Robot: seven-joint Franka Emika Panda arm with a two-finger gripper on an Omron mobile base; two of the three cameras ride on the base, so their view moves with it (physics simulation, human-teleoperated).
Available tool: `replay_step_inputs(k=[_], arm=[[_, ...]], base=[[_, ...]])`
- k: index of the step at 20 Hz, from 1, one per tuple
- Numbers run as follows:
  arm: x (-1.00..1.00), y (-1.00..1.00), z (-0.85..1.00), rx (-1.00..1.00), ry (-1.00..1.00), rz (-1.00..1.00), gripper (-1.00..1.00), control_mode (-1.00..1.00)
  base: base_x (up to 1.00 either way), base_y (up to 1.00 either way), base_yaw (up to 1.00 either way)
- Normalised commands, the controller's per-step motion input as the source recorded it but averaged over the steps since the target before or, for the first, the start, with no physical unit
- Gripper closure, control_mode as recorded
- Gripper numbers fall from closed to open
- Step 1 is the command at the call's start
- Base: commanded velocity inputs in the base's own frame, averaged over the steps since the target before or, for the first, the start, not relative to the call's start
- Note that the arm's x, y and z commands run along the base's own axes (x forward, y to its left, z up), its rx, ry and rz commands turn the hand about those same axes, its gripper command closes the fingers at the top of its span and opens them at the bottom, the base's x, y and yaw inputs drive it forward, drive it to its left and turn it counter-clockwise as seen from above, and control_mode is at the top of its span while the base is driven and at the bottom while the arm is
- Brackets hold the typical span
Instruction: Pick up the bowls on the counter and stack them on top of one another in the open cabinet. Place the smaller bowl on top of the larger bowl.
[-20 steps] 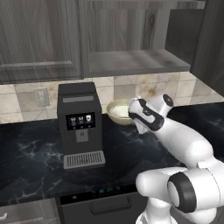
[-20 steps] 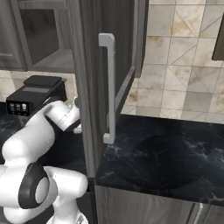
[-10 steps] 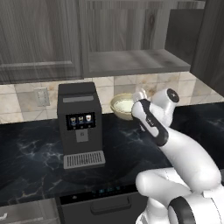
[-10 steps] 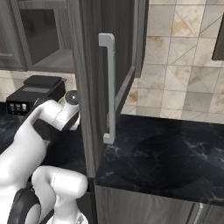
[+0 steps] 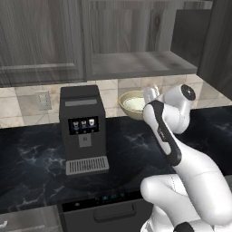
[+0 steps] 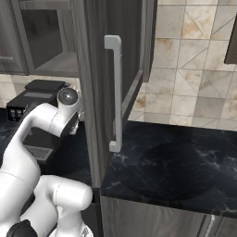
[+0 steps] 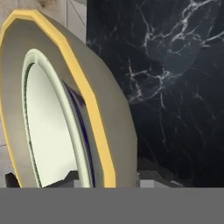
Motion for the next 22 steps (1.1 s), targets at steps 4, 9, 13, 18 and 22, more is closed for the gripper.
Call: replay_step_inputs(k=[4, 9, 13, 18, 22], arm=[[-0.49, -0.09, 0.57, 0.0, 0.0, -0.04, 1.0, -1.0], [-0.49, -0.02, 0.59, 0.0, 0.0, -0.03, 1.0, -1.0], [-0.4, 0.0, 0.64, 0.0, 0.0, -0.03, 1.0, -1.0], [-0.24, -0.01, 0.66, -0.02, 0.0, -0.03, 1.0, -1.0], [-0.06, -0.02, 0.68, -0.03, -0.01, -0.03, 1.0, -1.0]], base=[[0.0, 0.0, 0.0], [0.0, 0.0, 0.0], [0.0, 0.0, 0.0], [0.0, 0.0, 0.0], [0.0, 0.0, 0.0]])
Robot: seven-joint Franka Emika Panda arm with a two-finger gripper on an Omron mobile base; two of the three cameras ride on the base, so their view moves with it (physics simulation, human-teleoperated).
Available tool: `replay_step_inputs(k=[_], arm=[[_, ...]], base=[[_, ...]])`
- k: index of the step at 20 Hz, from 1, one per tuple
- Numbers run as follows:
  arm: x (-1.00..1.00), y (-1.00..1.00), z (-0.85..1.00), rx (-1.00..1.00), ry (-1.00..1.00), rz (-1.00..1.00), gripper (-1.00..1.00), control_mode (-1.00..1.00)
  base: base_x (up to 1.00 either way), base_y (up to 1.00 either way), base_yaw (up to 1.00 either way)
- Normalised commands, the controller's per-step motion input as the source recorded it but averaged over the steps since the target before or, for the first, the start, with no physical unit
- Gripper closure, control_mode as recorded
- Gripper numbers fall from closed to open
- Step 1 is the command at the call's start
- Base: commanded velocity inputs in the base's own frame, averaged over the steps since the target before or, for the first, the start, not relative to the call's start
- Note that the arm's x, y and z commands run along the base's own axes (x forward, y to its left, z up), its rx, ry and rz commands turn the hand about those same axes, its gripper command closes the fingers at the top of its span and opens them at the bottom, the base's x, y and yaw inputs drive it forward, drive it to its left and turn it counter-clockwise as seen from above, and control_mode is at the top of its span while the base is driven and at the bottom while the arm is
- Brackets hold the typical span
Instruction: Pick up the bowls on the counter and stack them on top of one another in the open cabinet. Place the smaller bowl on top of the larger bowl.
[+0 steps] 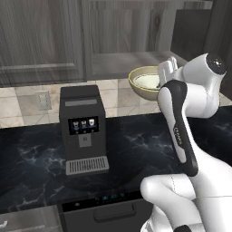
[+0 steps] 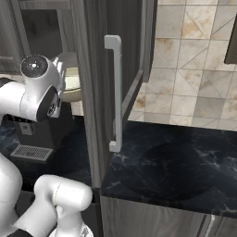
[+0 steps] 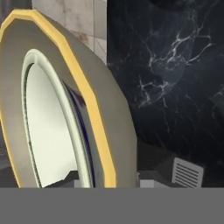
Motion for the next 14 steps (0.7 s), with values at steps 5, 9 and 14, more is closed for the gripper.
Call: replay_step_inputs(k=[5, 9, 14], arm=[[0.02, -0.08, 0.59, -0.02, 0.0, -0.02, 1.0, -1.0], [0.13, -0.08, 0.48, 0.0, -0.01, 0.0, 1.0, -1.0], [0.19, -0.03, 0.31, 0.0, -0.03, 0.0, 1.0, -1.0]], base=[[0.0, 0.0, 0.0], [0.0, 0.0, 0.0], [0.0, 0.0, 0.0]])
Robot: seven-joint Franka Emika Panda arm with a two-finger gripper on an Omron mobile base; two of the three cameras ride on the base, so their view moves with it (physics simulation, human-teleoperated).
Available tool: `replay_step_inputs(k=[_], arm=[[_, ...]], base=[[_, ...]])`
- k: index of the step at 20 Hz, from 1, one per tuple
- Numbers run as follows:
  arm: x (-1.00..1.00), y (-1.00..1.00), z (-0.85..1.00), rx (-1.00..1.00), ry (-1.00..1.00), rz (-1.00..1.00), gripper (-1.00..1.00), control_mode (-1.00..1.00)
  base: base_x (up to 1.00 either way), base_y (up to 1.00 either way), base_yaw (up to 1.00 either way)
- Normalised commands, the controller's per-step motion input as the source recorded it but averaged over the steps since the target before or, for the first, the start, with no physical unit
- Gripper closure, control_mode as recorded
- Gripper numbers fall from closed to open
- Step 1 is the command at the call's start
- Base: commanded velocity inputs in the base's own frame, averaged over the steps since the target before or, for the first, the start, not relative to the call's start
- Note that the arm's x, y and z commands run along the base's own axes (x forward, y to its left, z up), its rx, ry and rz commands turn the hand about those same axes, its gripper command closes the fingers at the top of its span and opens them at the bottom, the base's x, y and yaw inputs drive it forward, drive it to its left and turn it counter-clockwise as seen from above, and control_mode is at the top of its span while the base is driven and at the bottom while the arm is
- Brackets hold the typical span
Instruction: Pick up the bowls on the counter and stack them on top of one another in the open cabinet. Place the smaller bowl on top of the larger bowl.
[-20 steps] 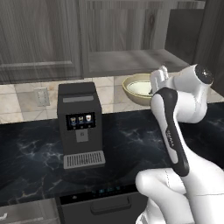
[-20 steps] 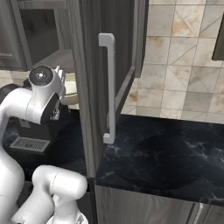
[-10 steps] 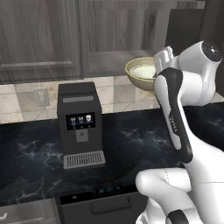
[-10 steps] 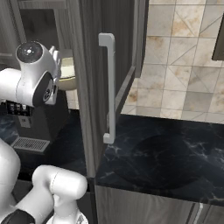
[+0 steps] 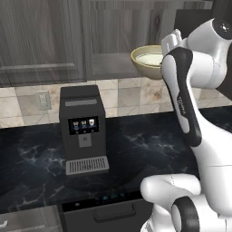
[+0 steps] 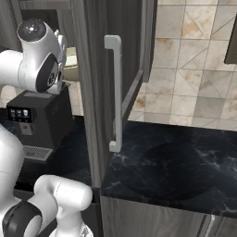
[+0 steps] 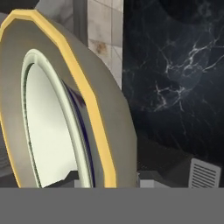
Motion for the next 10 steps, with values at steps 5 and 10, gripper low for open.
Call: replay_step_inputs(k=[5, 10], arm=[[0.18, -0.03, 0.14, 0.0, -0.08, 0.0, 1.0, -1.0], [0.17, -0.03, -0.05, -0.03, -0.1, 0.0, 1.0, -1.0]], base=[[0.0, 0.0, 0.0], [0.0, 0.0, 0.0]])
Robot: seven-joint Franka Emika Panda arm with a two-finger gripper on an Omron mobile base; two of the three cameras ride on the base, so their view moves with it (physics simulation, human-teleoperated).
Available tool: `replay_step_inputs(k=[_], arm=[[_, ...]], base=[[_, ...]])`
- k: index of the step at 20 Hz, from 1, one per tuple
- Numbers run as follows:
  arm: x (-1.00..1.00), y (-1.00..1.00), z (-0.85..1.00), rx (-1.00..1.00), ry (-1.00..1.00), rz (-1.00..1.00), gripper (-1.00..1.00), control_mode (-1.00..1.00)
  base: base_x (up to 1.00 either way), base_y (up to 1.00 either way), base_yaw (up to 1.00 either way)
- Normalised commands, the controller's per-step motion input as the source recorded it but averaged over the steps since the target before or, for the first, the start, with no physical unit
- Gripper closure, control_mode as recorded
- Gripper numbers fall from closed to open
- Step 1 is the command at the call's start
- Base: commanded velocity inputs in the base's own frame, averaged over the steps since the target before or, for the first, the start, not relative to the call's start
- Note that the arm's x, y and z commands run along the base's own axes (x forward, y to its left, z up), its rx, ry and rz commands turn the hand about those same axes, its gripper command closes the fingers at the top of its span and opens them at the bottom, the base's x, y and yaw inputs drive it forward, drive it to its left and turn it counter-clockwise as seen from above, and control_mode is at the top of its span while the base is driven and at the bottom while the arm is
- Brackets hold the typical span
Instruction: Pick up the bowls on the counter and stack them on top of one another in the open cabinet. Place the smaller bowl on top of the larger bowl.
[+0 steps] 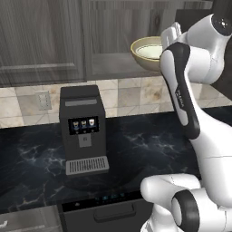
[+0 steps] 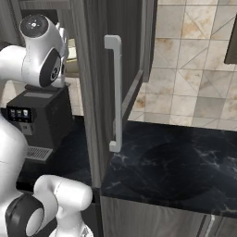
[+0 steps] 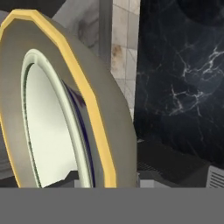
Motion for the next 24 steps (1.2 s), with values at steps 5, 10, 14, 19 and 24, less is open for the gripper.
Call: replay_step_inputs(k=[5, 10, 14, 19, 24], arm=[[0.32, -0.01, -0.04, 0.0, 0.0, 0.0, 1.0, -1.0], [0.49, 0.0, 0.0, 0.0, 0.03, 0.0, 1.0, -1.0], [0.49, 0.0, 0.0, 0.0, 0.04, 0.0, 1.0, -1.0], [0.39, 0.0, 0.01, 0.0, 0.02, 0.0, 1.0, -1.0], [0.31, 0.0, 0.0, 0.0, 0.0, 0.0, 1.0, -1.0]], base=[[0.0, 0.0, 0.0], [0.0, 0.0, 0.0], [0.0, 0.0, 0.0], [0.0, 0.0, 0.0], [0.0, 0.0, 0.0]])
